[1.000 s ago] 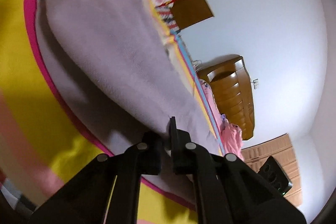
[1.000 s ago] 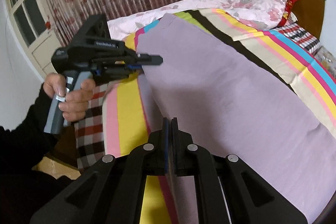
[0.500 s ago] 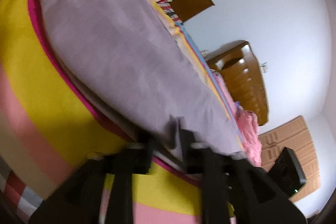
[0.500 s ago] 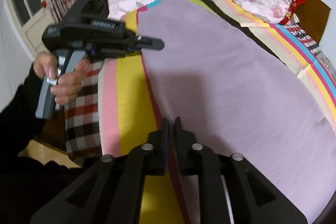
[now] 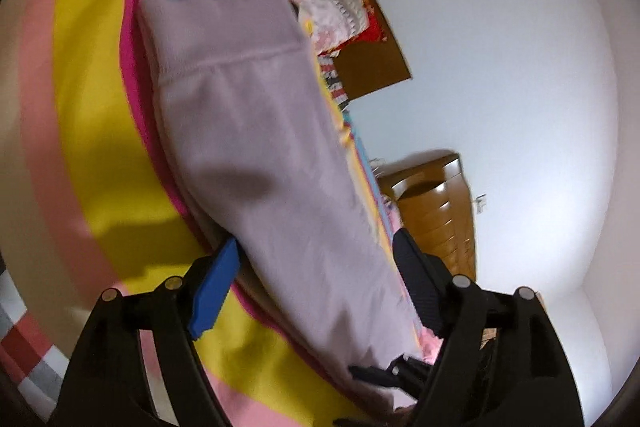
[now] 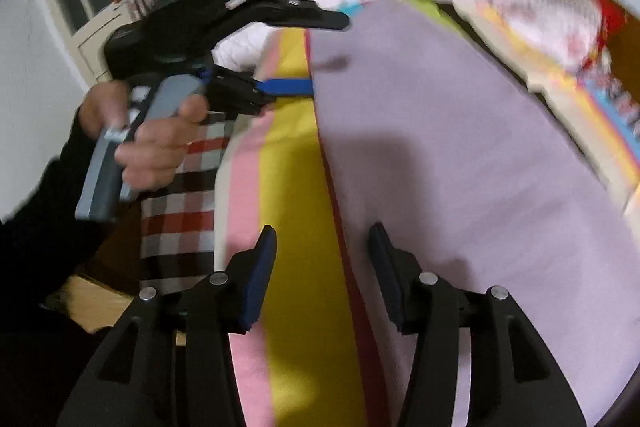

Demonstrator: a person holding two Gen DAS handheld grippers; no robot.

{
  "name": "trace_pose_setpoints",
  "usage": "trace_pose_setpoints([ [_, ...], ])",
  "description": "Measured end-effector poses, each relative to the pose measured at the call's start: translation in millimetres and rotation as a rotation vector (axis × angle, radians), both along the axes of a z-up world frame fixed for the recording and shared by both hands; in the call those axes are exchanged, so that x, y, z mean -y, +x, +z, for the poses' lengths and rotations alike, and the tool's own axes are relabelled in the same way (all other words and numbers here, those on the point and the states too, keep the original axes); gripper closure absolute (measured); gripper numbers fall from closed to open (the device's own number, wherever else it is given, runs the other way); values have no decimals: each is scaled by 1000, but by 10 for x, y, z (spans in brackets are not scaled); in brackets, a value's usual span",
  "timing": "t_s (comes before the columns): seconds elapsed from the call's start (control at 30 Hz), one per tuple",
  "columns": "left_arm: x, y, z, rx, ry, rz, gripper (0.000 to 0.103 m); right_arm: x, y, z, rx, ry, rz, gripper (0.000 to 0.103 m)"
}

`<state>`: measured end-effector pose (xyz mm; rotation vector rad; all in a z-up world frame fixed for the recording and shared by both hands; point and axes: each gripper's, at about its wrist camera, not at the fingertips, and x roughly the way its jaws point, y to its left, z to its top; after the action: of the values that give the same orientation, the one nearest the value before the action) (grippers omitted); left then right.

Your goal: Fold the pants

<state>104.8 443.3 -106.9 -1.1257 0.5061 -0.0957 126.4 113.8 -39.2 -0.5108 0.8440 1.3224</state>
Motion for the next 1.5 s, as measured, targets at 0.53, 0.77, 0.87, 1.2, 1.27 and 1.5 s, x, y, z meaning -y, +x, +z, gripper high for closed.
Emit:
trace_pose_setpoints([
  [0.53, -660, 15, -60, -28, 81, 195, 55, -96, 262, 67, -90, 19, 8, 50],
  [0.77, -582, -32, 259, -250, 401, 366, 52, -148, 214, 63, -83, 19, -14, 42],
  [0.87, -361, 10, 674, -155, 538, 365, 12, -61, 274, 220, -24, 67, -68, 42],
  [1.2, 775, 1260, 569, -216, 705, -139, 2, 868, 872, 292, 127, -3, -497, 18],
  [1.27, 1003, 1283, 503, -196, 698, -177, 2, 1185, 1010, 228, 150, -56, -595, 16],
  [1.5, 1354, 1630, 250, -349, 880, -262, 2, 2285, 1341, -252, -28, -119, -852, 11],
])
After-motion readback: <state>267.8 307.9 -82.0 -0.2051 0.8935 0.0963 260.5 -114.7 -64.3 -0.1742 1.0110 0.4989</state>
